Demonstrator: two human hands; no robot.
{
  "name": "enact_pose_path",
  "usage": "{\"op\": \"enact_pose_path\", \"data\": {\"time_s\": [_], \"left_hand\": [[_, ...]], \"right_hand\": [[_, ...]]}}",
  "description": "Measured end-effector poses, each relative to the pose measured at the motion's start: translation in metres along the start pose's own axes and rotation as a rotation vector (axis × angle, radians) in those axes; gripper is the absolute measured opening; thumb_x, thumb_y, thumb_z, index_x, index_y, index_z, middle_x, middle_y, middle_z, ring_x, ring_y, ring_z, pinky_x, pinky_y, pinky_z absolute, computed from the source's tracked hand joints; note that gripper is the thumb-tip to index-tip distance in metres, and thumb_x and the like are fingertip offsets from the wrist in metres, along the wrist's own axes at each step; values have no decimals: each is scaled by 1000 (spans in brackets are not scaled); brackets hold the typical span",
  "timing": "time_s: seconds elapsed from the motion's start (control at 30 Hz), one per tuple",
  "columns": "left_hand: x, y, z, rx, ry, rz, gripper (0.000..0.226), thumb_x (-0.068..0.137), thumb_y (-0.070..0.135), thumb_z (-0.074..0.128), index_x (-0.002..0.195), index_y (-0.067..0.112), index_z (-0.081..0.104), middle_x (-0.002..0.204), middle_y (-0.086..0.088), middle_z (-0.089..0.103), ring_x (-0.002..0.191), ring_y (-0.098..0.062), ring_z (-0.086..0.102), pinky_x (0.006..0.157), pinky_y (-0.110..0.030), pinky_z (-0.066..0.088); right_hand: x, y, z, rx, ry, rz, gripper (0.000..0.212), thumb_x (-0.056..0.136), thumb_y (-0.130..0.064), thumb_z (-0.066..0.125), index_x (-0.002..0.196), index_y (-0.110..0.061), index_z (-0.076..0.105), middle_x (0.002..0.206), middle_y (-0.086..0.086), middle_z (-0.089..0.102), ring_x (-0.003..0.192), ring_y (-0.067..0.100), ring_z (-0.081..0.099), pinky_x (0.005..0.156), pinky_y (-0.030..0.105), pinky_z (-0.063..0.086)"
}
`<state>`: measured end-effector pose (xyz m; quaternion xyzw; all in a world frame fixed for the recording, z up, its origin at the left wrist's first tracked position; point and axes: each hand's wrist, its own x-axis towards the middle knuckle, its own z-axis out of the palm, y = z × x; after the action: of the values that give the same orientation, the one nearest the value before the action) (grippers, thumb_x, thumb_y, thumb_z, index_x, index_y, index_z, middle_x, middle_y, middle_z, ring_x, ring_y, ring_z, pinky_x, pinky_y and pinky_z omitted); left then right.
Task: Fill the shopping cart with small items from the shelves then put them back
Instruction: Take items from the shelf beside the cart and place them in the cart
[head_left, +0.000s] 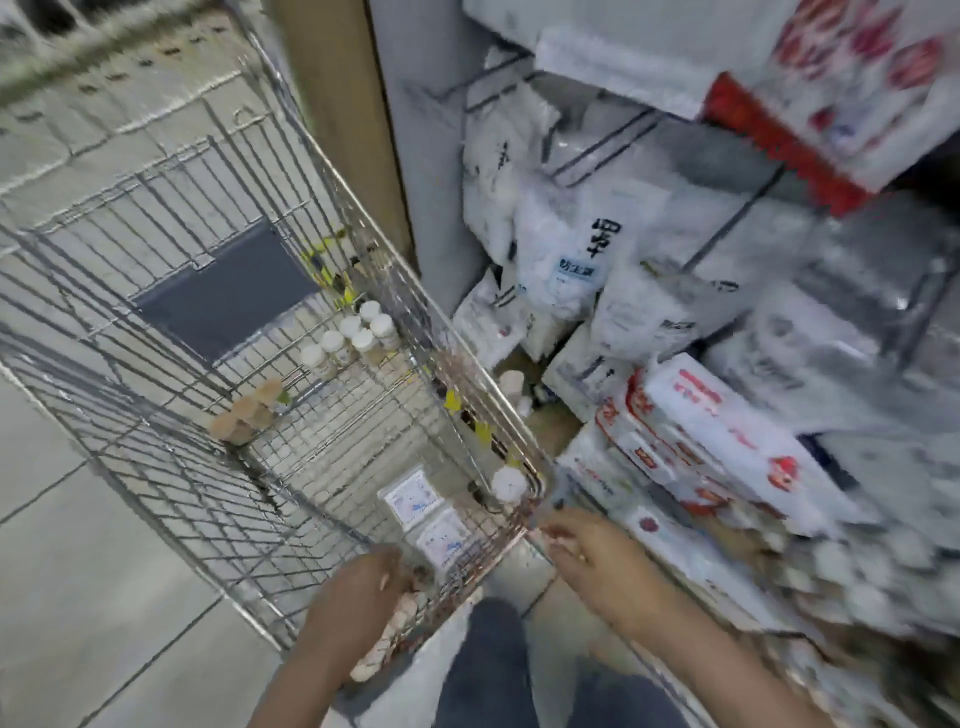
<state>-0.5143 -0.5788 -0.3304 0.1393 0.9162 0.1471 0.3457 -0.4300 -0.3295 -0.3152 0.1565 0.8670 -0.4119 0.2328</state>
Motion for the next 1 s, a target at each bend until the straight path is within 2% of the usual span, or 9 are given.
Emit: {"op": "enact_pose_path", "data": {"time_s": [0.1, 0.23, 0.33, 0.43, 0.53, 0.63, 0.77, 0.87, 1.0], "left_hand": [[-22, 51, -33, 102, 60, 106, 33, 100, 35, 40, 131, 25, 49, 119, 3, 64, 100, -15, 62, 85, -29, 50], [-50, 137, -53, 245, 154, 352, 30, 97, 33, 43, 126, 26, 51, 126, 5, 60, 114, -17, 57, 90, -30, 45], [-84, 214, -42, 320, 195, 557, 42, 96, 42, 36, 135, 29, 45, 128, 5, 56, 117, -18, 53, 91, -27, 43], [-130, 284, -5, 317, 211, 775, 48, 94, 46, 35, 136, 26, 47, 131, 2, 56, 120, -20, 52, 96, -30, 44], [-184, 345, 49, 299, 132, 969, 39, 98, 41, 40, 135, 30, 44, 131, 9, 53, 119, -11, 48, 86, -22, 39], [-235, 398, 104, 325, 3, 1108, 38, 100, 38, 40, 138, 33, 40, 132, 14, 50, 116, -5, 46, 79, -15, 34], [-296, 457, 157, 377, -174, 1224, 35, 99, 39, 40, 135, 37, 41, 128, 13, 54, 110, -5, 53, 90, -23, 45], [-319, 484, 174, 388, -284, 1284, 30, 99, 41, 41, 128, 41, 45, 116, 12, 62, 102, -7, 59, 88, -29, 50], [-337, 534, 183, 358, -229, 1407, 32, 99, 44, 38, 129, 41, 47, 120, 25, 55, 104, 4, 54, 88, -18, 46]], "right_hand": [[-54, 14, -29, 31, 173, 36, 22, 96, -22, 51, 115, -27, 62, 108, -13, 60, 102, 5, 57, 81, 16, 42], [-139, 36, -64, 47, 373, 86, 24, 97, -23, 50, 118, -27, 60, 108, -16, 59, 102, 3, 56, 80, 12, 39], [-214, 61, -81, 63, 511, 111, 20, 98, -29, 49, 110, -44, 52, 118, -15, 56, 109, 4, 52, 87, 16, 41], [-296, 96, -88, 69, 604, 162, 23, 98, -34, 47, 119, -41, 53, 124, -19, 54, 117, 3, 48, 95, 22, 42], [-381, 127, -89, 108, 754, 220, 26, 99, -35, 44, 124, -37, 53, 118, -23, 51, 109, -6, 46, 89, 11, 40], [-461, 160, -80, 135, 858, 302, 21, 99, -34, 45, 118, -35, 54, 110, -23, 52, 104, -3, 49, 87, 15, 43], [-552, 199, -67, 238, 997, 397, 15, 98, -34, 48, 106, -45, 54, 108, -26, 54, 104, -5, 52, 90, 17, 45], [-592, 211, -75, 336, 1106, 407, 18, 97, -28, 51, 97, -46, 54, 106, -23, 58, 95, -12, 54, 80, 13, 47], [-627, 232, -109, 340, 1224, 394, 18, 96, -24, 54, 96, -42, 57, 105, -25, 60, 96, -19, 50, 75, 4, 42]]}}
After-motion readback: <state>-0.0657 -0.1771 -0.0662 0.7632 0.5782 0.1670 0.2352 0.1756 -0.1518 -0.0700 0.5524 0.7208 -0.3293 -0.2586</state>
